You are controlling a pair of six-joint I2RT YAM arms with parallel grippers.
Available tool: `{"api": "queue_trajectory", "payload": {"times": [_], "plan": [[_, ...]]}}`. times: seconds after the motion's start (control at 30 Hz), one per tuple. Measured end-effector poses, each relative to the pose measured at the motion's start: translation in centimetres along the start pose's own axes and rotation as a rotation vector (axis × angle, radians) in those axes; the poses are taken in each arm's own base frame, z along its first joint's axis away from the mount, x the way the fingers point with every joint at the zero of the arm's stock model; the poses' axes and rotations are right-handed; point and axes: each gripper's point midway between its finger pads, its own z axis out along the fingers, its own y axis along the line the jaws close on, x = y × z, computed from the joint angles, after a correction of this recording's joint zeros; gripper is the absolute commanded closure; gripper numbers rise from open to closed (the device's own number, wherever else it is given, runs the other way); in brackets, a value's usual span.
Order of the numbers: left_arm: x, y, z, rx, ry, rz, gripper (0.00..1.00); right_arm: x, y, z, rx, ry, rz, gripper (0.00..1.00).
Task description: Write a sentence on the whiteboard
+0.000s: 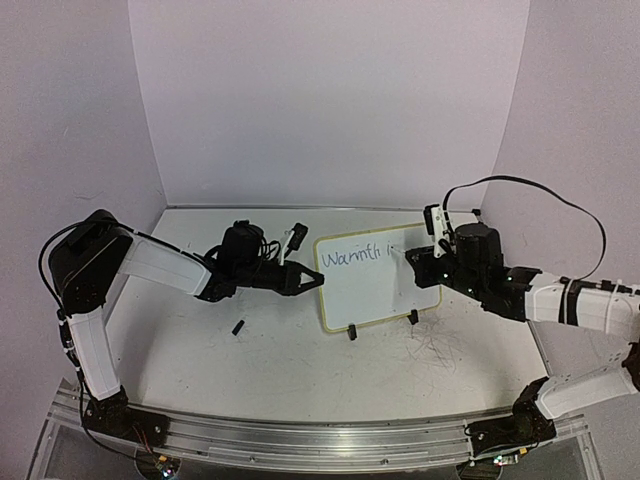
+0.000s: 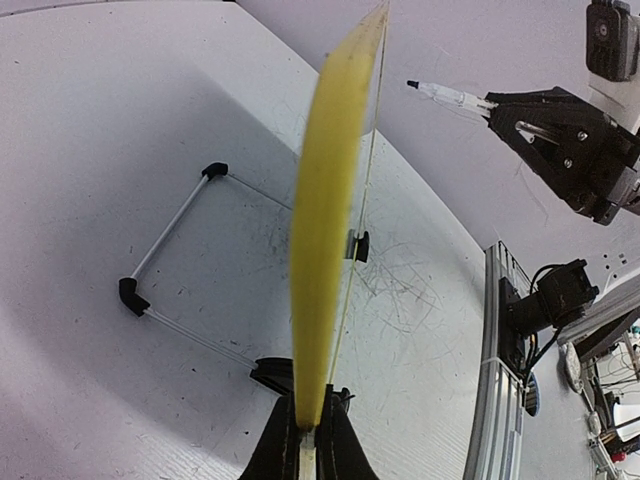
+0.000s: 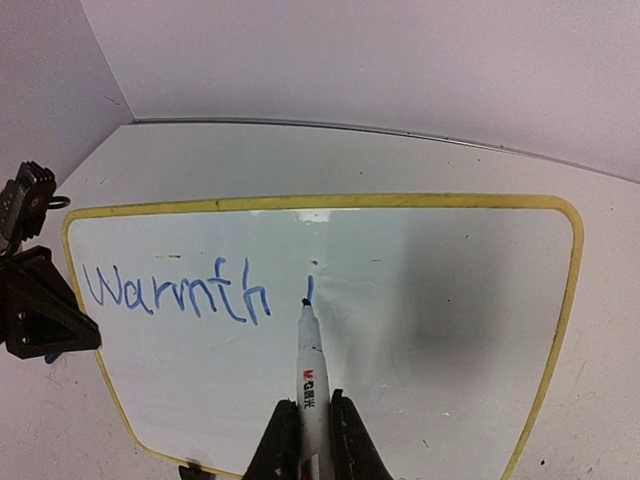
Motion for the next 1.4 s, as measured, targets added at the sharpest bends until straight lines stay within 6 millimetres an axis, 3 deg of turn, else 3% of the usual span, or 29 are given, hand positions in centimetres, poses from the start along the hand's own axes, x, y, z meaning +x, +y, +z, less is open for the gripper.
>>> {"api": "queue_trajectory", "payload": {"times": [1.4], "plan": [[0.1, -0.1, 0.2, -0.006, 0.008, 0.001, 1.00, 0.3, -1.0, 1.5, 0.063, 0.011, -0.016, 1.00]]}}
